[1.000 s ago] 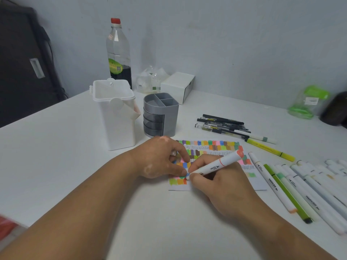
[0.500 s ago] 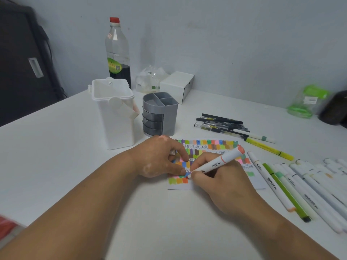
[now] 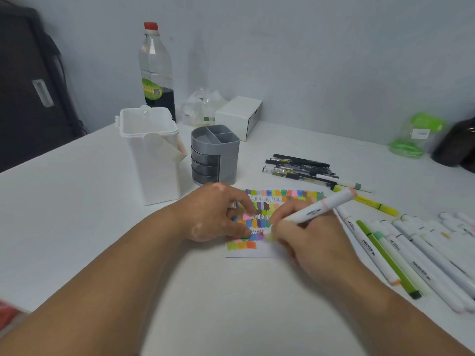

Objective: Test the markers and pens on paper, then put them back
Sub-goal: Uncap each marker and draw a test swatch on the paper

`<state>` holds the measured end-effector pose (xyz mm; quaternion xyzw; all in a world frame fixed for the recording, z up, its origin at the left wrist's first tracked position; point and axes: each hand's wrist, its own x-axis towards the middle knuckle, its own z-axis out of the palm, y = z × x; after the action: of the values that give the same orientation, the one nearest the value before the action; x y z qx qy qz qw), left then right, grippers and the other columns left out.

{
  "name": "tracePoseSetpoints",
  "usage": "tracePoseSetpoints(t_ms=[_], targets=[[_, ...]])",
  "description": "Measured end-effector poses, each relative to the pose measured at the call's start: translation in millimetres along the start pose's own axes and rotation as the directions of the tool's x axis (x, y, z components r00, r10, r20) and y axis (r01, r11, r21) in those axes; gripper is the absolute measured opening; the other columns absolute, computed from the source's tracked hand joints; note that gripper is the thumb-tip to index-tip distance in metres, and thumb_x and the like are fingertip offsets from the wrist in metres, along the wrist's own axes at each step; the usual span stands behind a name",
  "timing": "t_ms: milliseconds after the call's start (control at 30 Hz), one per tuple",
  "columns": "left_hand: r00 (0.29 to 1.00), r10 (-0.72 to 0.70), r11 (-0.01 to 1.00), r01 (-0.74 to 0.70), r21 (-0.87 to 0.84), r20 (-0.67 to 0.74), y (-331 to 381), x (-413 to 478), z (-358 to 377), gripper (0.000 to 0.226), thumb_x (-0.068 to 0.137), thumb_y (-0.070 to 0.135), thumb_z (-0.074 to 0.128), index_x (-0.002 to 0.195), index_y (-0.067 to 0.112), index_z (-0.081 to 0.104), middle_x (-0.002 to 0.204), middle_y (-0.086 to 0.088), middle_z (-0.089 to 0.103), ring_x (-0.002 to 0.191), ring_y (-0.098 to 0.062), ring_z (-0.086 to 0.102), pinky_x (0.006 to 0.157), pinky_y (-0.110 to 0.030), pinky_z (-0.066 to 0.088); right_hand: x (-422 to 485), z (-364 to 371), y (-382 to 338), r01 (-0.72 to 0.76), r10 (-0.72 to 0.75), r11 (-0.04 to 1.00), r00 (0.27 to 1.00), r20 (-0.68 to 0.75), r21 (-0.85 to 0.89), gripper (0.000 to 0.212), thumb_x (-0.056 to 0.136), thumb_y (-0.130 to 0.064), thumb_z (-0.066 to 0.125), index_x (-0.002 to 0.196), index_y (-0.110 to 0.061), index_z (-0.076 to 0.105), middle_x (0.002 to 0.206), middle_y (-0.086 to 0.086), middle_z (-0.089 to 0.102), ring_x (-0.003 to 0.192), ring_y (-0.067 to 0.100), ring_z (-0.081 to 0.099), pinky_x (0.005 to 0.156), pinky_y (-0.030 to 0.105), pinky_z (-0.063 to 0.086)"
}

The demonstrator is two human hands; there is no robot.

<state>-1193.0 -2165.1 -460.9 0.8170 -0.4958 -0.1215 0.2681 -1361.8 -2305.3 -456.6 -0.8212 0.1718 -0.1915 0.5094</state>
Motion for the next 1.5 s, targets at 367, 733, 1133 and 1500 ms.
tracePoseSetpoints(t_ms=[367,733,1133,1500], targets=[[0.976,-0.07,0.808,-0.067,-0.585,-0.208,-3.5,3.9,-0.1,0.022,0.097,0.015,0.045,0.109,0.033,0.049,0.087,0.004,0.07,0.066,-0.006,0.051,0.061,-0.022,0.044,13.5,-27.9,-1.2,-0.02,0.148,0.839,0.97,-0.194,0.544,0.034,0.089,-0.004,0.065,0.06,-0.022,0.066,0.055,0.002,0.056,0.043,0.013,0.048,0.038,0.021,0.036],[0.983,-0.02,0.891,-0.065,-0.45,-0.181,12.1,-2.7,-0.9,0.011,0.088,0.051,0.054,0.095,0.044,0.052,0.101,0.018,0.076,0.083,-0.002,0.069,0.071,-0.03,0.058,16.5,-30.0,5.6,0.016,0.087,0.847,0.982,-0.169,0.531,0.019,0.082,-0.008,0.075,0.066,-0.018,0.071,0.054,0.001,0.052,0.046,0.013,0.046,0.04,0.023,0.036],[0.991,0.065,0.923,-0.105,-0.371,-0.118,25.9,-7.2,8.3,0.024,0.083,0.051,0.064,0.104,0.04,0.064,0.101,0.013,0.076,0.079,-0.019,0.069,0.072,-0.051,0.059,13.7,-19.2,6.4,0.02,0.025,0.862,0.996,-0.083,0.507,0.006,0.075,-0.018,0.071,0.077,-0.017,0.076,0.062,0.008,0.064,0.051,0.018,0.056,0.045,0.026,0.047],[0.958,0.147,0.913,-0.227,-0.34,-0.246,28.9,-6.7,16.7,0.011,0.087,0.042,0.069,0.097,0.039,0.065,0.083,0.006,0.075,0.06,-0.01,0.058,0.057,-0.035,0.055,8.9,-18.3,-2.1,0.013,0.007,0.856,0.999,-0.037,0.517,0.023,0.093,-0.009,0.069,0.074,-0.018,0.078,0.065,0.01,0.067,0.054,0.017,0.059,0.047,0.026,0.049]])
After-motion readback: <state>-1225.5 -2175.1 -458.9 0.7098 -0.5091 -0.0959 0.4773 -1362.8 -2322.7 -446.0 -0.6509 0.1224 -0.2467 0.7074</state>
